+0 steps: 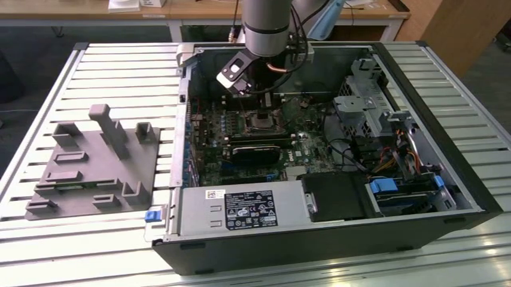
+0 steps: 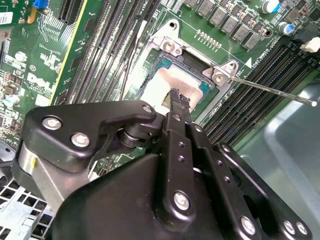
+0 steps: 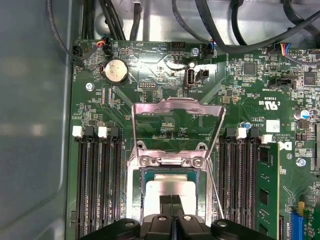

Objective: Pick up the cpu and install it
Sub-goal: 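Place the cpu into insertion slot, then close the cpu cover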

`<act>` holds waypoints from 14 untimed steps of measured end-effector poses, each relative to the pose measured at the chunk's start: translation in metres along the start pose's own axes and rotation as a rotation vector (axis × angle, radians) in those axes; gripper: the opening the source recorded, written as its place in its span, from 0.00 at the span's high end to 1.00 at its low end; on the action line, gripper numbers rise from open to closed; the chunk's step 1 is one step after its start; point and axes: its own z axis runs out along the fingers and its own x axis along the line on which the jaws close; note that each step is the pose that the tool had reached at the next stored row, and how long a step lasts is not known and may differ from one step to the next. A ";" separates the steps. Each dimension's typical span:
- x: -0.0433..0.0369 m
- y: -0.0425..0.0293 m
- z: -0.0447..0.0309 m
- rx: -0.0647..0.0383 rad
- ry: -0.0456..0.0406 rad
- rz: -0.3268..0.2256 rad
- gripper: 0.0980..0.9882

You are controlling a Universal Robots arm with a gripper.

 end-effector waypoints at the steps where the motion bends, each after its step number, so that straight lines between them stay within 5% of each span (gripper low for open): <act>1: 0.0000 0.0000 -0.0003 0.000 -0.0001 0.000 0.99; 14: -0.0002 0.0003 -0.0073 0.000 0.0001 0.000 0.99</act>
